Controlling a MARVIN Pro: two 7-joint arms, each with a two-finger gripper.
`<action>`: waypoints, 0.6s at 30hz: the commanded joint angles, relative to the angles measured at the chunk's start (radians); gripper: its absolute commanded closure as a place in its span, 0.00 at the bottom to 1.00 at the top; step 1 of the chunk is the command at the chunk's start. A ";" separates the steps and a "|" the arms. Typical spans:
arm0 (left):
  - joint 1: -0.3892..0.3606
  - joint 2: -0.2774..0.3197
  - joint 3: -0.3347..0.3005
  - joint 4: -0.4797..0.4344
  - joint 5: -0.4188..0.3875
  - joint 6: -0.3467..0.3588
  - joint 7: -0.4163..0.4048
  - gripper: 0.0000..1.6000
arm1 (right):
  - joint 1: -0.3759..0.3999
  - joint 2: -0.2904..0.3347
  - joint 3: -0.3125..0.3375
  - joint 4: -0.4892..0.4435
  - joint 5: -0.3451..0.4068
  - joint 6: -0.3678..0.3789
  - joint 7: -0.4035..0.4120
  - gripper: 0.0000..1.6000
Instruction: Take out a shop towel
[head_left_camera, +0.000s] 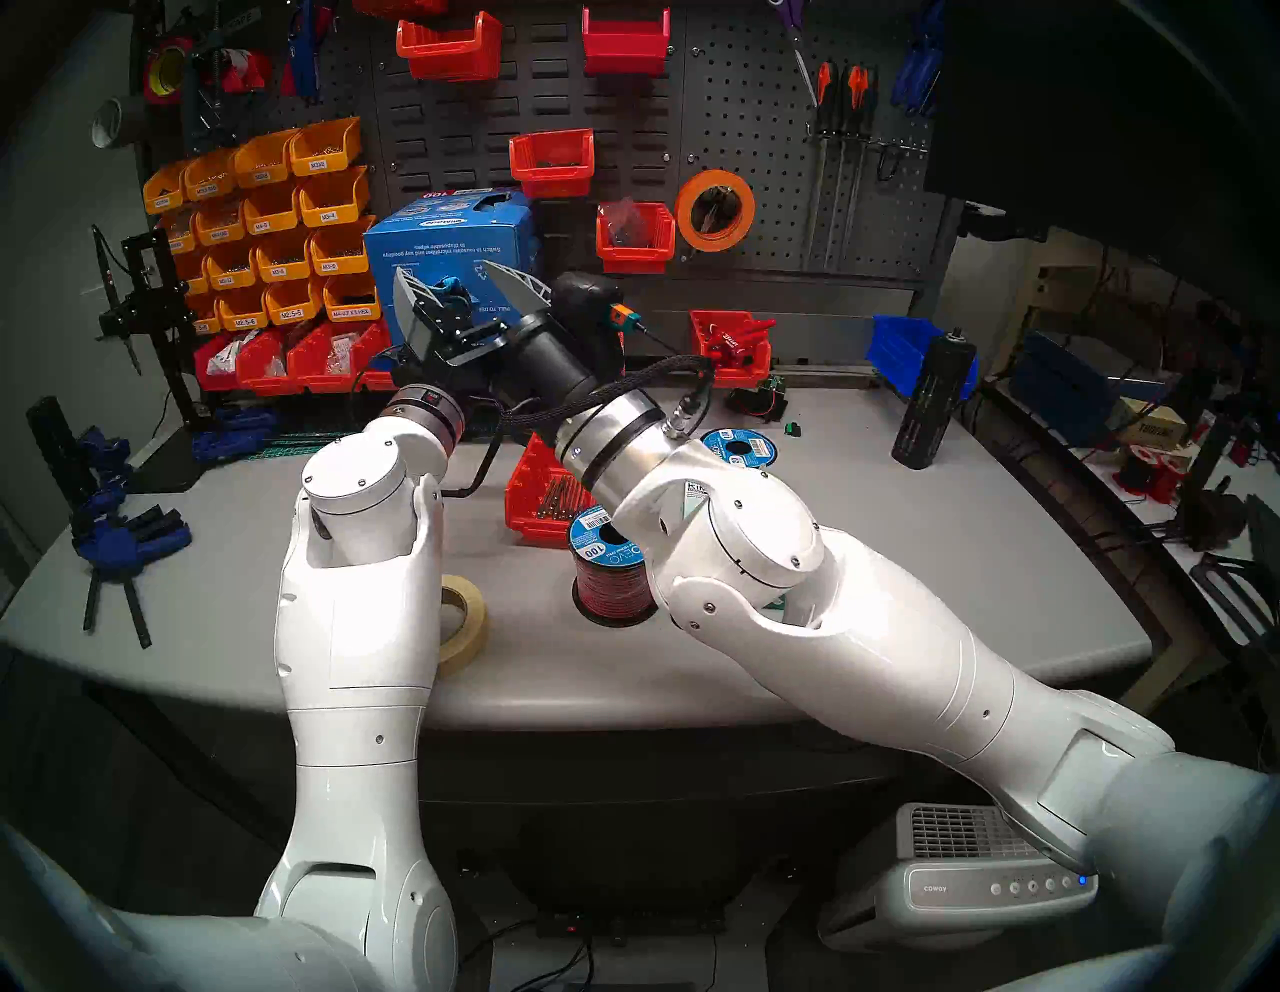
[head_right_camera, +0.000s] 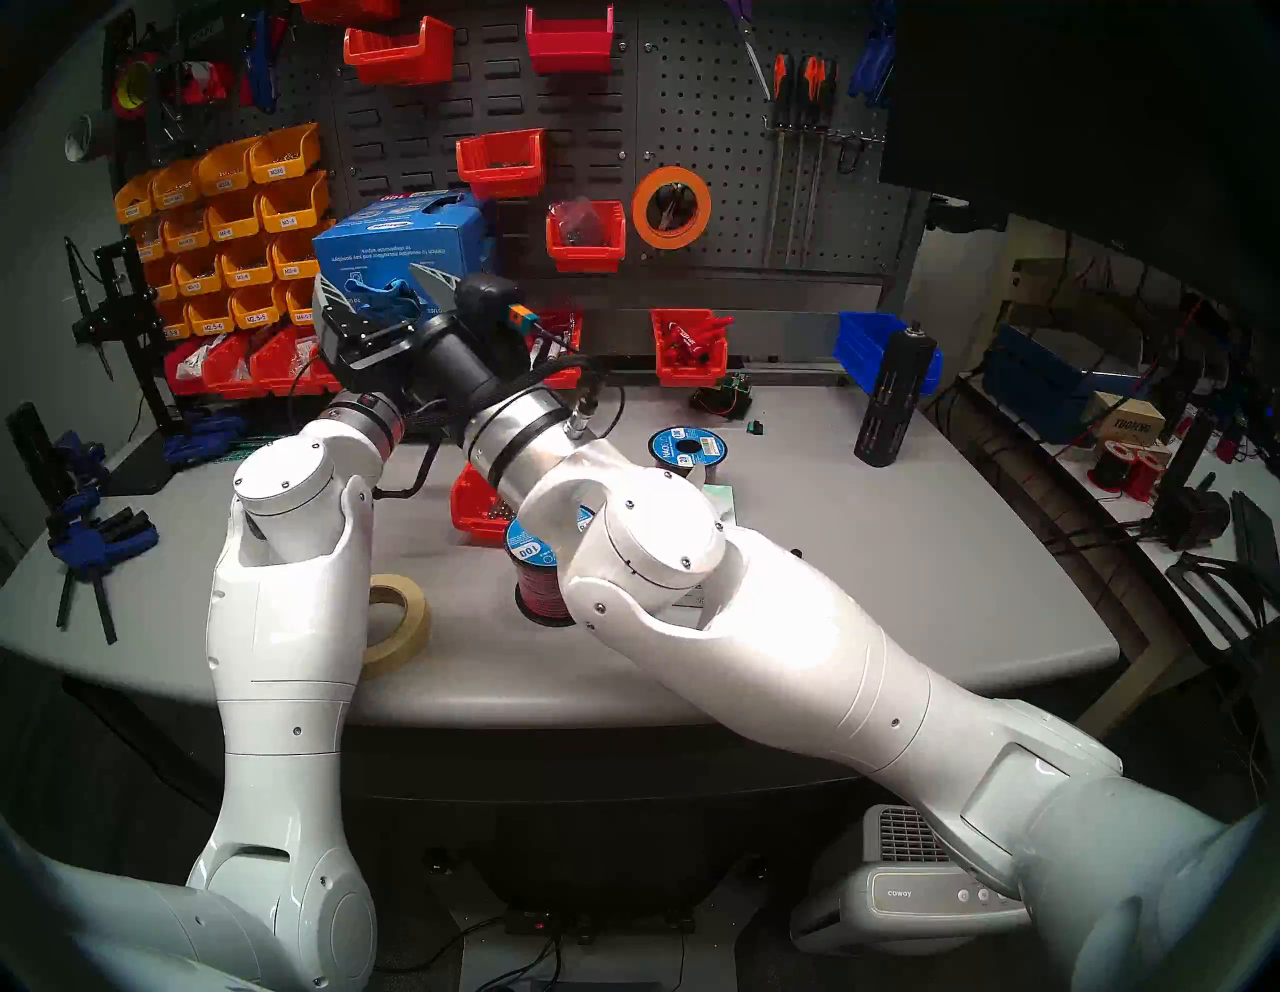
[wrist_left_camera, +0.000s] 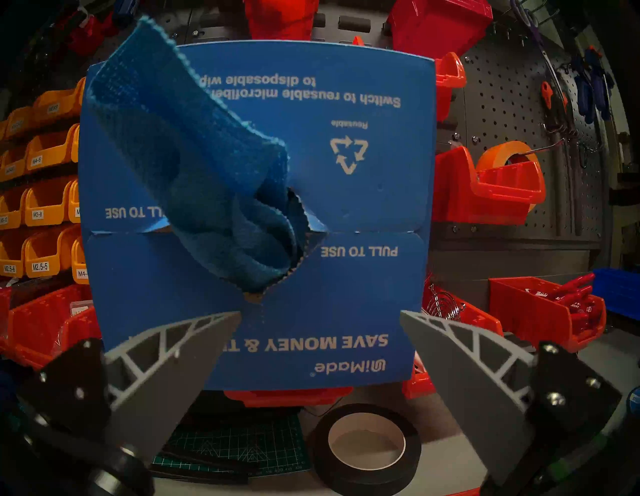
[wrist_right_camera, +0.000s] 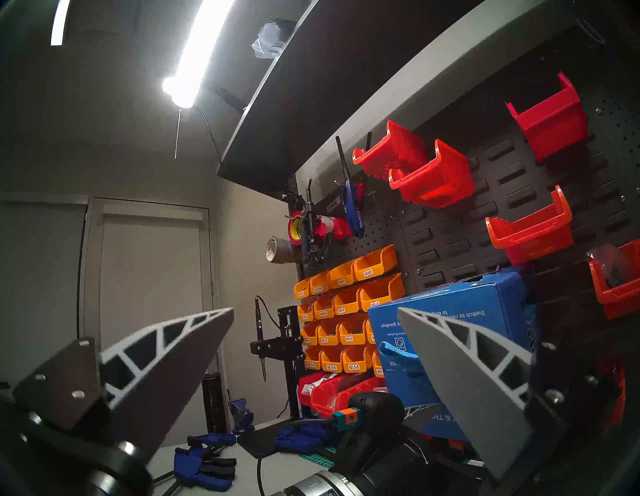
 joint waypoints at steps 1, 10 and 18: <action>0.002 0.047 -0.012 -0.056 0.011 -0.047 -0.023 0.00 | 0.032 -0.023 0.013 -0.017 -0.011 -0.002 -0.002 0.00; 0.042 0.133 -0.064 -0.027 0.029 -0.176 -0.070 0.00 | 0.029 -0.032 0.012 -0.004 -0.012 0.004 0.004 0.00; 0.031 0.222 -0.095 0.040 0.095 -0.308 -0.092 0.00 | 0.025 -0.038 0.013 0.005 -0.012 -0.003 0.012 0.00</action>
